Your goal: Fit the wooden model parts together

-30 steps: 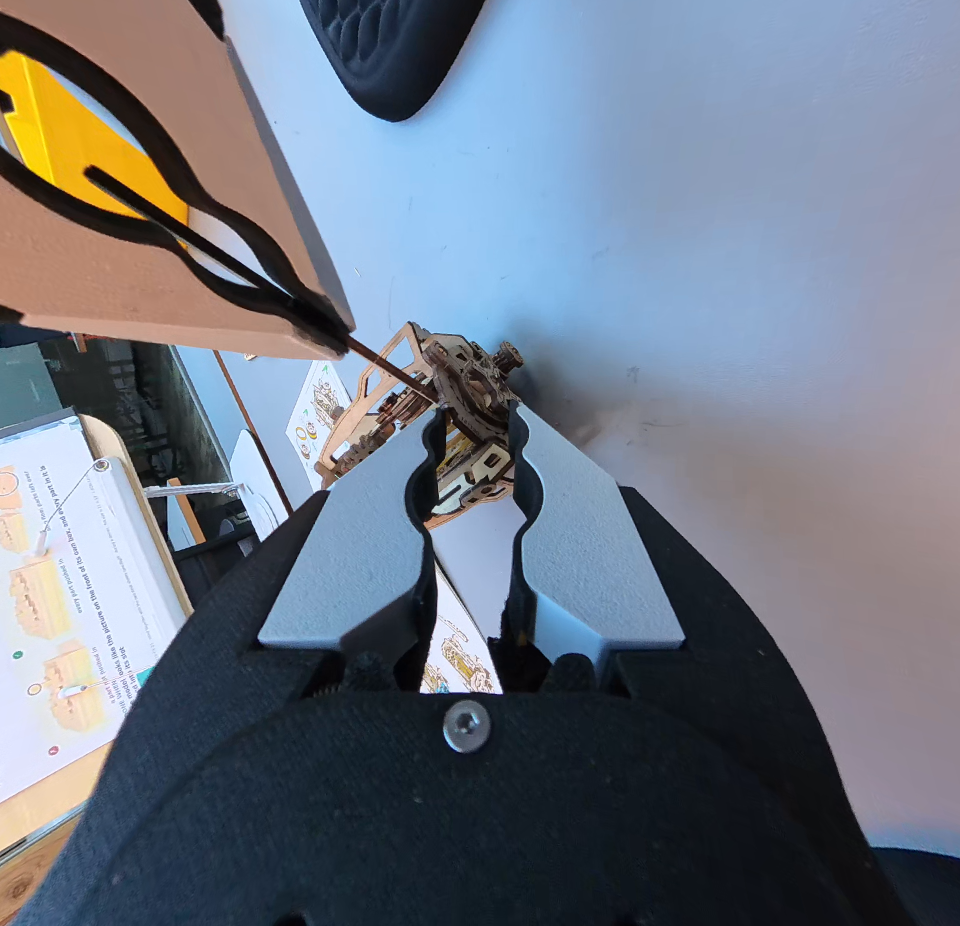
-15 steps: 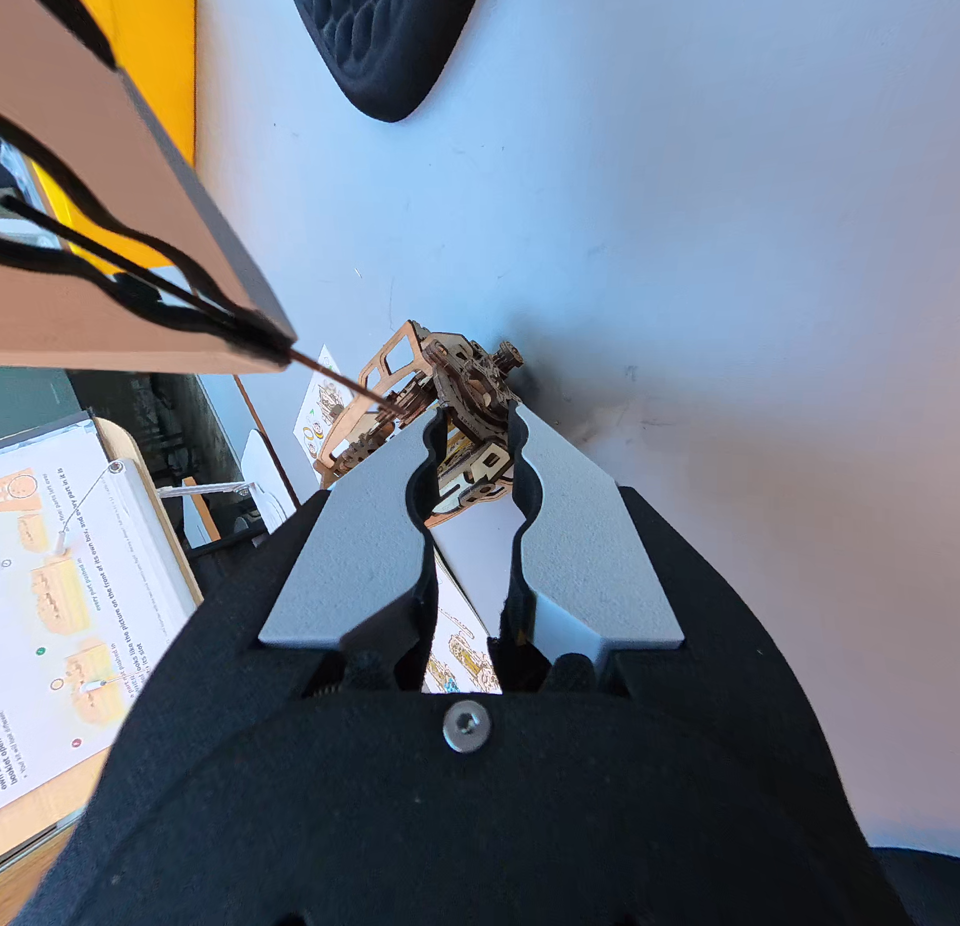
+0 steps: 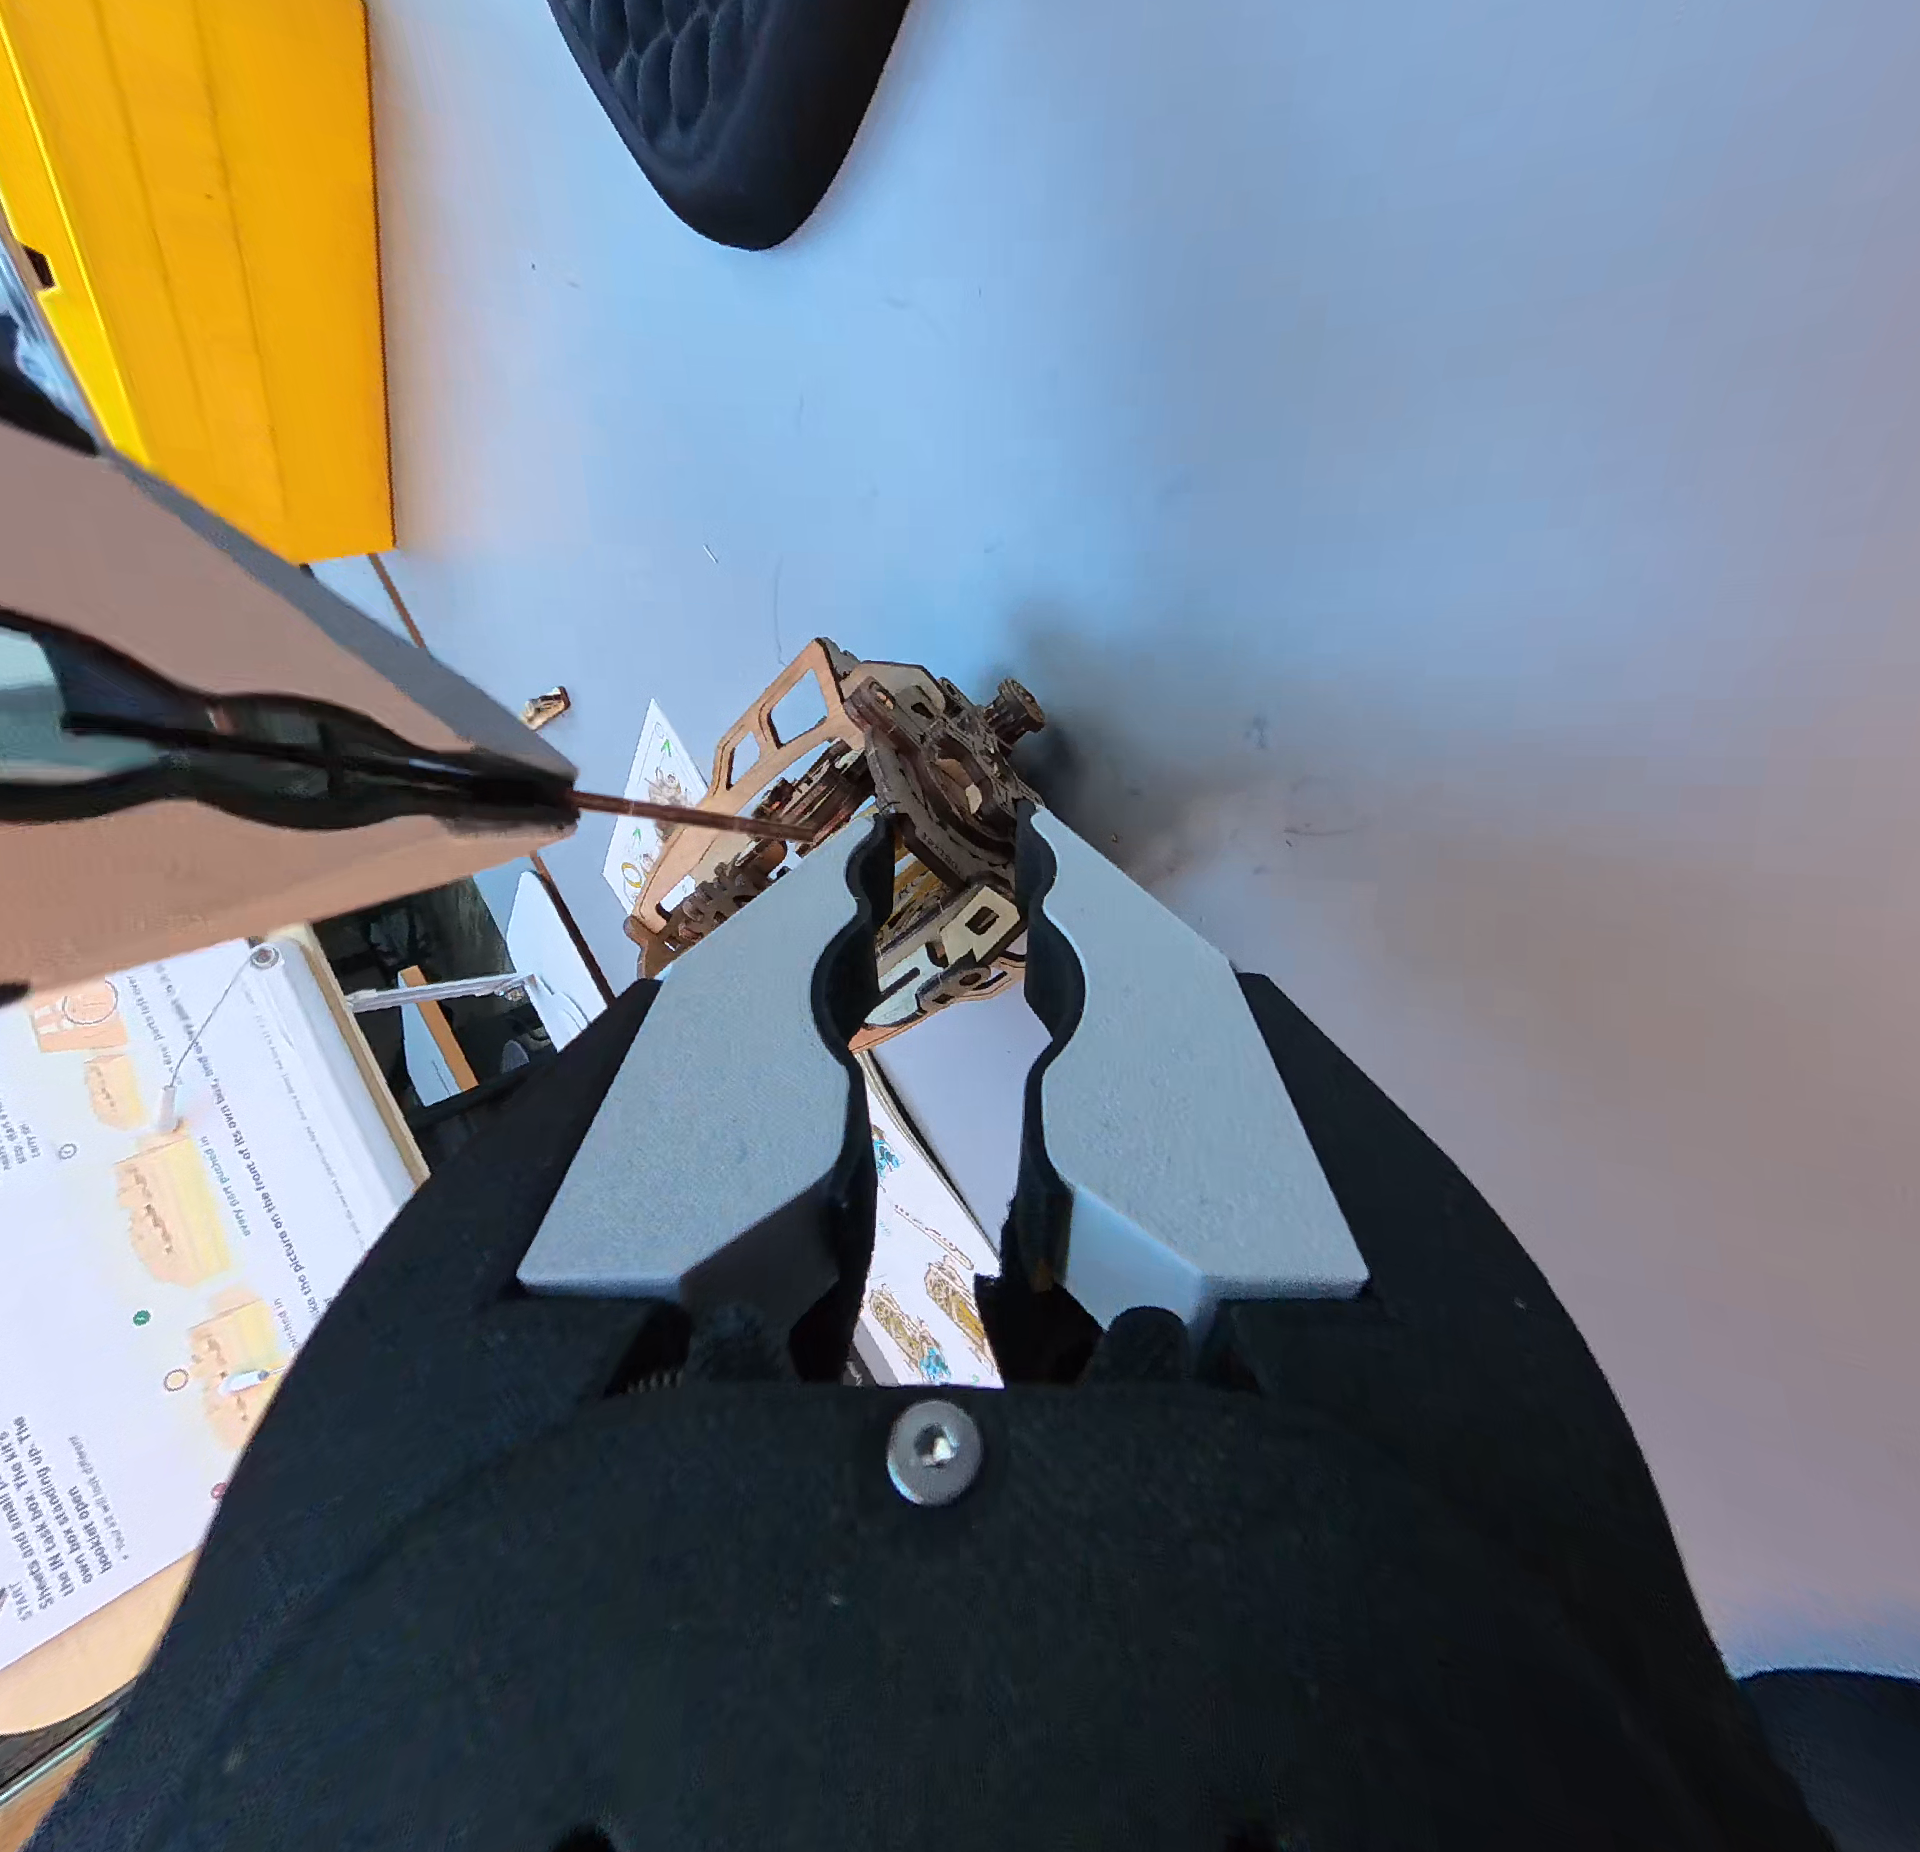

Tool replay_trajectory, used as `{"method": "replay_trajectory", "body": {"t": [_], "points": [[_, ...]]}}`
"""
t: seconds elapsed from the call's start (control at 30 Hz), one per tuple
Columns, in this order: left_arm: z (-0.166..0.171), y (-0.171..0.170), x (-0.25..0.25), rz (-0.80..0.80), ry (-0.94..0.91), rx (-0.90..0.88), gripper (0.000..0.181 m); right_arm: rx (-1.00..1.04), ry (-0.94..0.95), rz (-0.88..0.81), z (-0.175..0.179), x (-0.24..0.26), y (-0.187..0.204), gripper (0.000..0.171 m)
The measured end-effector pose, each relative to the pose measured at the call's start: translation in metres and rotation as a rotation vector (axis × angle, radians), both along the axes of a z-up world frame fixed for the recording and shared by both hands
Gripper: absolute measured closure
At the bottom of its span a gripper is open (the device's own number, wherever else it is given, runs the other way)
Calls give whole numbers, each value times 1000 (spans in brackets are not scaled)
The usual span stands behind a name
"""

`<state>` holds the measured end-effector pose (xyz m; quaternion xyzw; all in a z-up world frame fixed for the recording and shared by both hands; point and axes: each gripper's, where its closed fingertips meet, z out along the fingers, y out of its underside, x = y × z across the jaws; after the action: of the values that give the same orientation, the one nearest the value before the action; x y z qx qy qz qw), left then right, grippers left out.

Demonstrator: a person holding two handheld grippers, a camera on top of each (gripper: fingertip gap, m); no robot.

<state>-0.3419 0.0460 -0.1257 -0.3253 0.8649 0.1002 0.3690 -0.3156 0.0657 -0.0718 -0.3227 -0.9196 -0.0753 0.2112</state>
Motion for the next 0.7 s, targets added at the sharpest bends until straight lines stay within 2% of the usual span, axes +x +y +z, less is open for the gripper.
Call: {"method": "replay_trajectory", "body": {"t": [0.03, 0.23, 0.7], "points": [[0, 0, 0, -2, 1, 2, 160, -40, -21, 0, 0, -1, 0, 169], [0, -1, -1, -16, 8, 5, 160, -212, -113, -23, 1, -7, 1, 170], [0, -1, 0, -26, 6, 7, 160, -194, -303, -21, -6, -16, 3, 170]]}}
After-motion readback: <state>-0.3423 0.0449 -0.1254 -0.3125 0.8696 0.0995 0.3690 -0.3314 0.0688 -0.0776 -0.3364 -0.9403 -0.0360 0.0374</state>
